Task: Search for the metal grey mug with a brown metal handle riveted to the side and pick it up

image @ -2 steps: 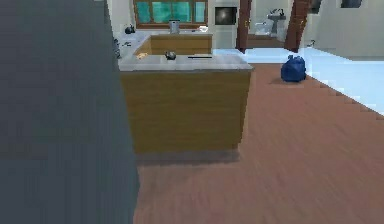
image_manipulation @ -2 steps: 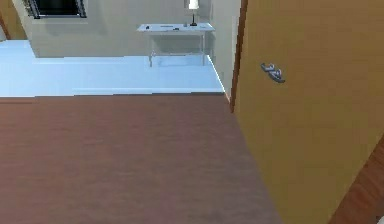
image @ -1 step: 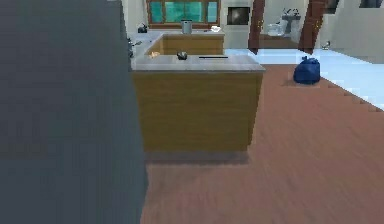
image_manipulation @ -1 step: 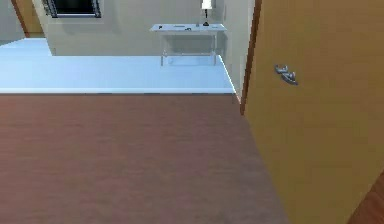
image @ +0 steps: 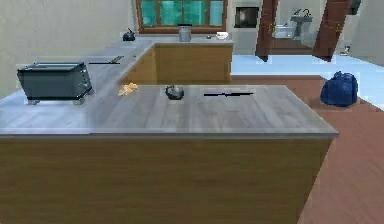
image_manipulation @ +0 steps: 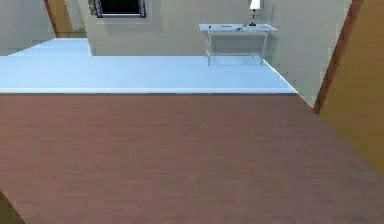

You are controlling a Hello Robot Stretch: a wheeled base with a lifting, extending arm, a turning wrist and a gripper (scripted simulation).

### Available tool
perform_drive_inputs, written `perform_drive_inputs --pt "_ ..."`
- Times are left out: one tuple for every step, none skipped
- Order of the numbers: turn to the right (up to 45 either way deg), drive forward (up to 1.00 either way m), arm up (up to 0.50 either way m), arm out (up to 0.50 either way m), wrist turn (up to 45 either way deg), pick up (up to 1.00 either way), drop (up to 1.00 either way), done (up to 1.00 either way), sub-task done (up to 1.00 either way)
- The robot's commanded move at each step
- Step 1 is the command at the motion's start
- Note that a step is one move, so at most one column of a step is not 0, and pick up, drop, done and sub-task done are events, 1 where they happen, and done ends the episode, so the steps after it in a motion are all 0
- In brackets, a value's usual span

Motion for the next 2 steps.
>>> perform_drive_inputs --pt "0.0 0.4 0.0 0.0 0.0 0.0 0.0 0.0 0.0" --pt "-45.0 0.0 0.0 0.0 0.0 0.0 0.0 0.0 0.0"
